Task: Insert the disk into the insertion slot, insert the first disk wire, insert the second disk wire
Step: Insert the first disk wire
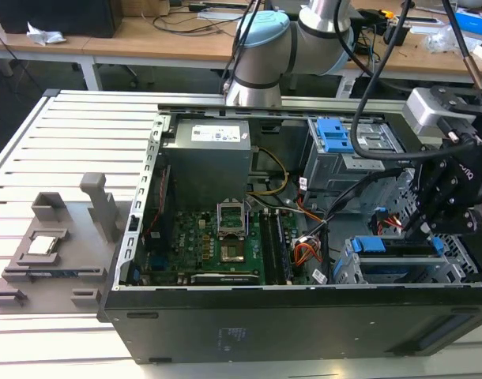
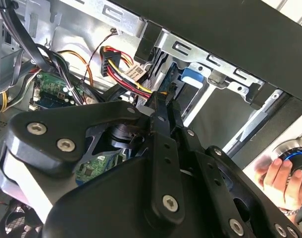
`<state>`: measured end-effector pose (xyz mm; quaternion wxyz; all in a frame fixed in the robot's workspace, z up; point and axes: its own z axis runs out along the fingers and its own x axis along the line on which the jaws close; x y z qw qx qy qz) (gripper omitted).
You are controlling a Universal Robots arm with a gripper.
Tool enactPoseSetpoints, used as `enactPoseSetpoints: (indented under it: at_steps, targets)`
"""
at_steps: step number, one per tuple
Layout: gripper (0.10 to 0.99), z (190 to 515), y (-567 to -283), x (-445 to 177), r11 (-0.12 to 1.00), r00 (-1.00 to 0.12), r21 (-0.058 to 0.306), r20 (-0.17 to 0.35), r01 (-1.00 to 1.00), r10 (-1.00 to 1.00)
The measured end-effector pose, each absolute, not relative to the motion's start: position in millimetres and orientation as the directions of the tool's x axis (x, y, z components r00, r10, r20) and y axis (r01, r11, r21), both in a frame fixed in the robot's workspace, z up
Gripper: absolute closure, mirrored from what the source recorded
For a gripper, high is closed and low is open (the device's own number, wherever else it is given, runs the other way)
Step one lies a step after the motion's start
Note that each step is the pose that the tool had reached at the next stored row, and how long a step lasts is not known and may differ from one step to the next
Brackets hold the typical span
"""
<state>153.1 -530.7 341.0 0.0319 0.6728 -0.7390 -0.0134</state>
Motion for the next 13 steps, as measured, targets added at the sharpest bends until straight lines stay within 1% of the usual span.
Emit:
enactPoseSetpoints:
  at_steps: [5, 13]
  targets:
    - [0.918, 340.4, -531.9, 153.9, 0.076, -0.074, 0.063, 0.029, -0.995, -0.997]
    - [0.918, 337.3, -534.9, 153.9, 0.075, -0.074, 0.063, 0.028, -0.995, -0.997]
